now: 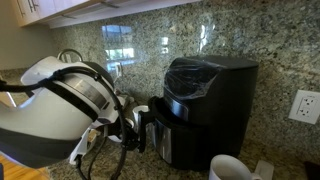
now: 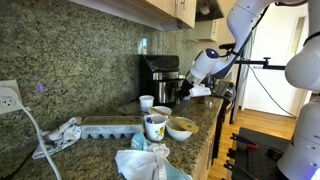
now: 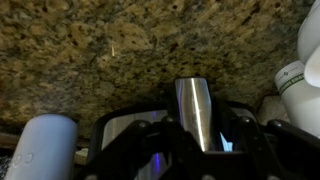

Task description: Open the air fryer basket then close the basket

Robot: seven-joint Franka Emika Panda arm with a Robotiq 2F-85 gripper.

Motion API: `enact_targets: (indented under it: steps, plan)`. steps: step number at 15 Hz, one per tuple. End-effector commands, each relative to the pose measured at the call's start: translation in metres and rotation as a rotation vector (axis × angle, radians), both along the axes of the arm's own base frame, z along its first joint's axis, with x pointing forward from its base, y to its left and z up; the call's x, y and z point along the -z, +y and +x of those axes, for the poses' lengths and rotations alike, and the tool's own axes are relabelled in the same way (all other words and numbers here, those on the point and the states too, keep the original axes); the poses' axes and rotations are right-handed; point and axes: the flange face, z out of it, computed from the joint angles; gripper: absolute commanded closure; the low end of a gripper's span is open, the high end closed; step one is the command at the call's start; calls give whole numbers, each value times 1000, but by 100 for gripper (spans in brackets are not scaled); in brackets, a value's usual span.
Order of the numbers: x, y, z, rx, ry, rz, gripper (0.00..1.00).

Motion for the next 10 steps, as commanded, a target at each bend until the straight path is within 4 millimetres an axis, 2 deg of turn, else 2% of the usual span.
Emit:
enact_targets:
  steps: [1, 10]
  plan:
    - [-20, -6, 21, 2, -66, -15, 84]
    - [1, -13, 46, -9, -133, -35, 84]
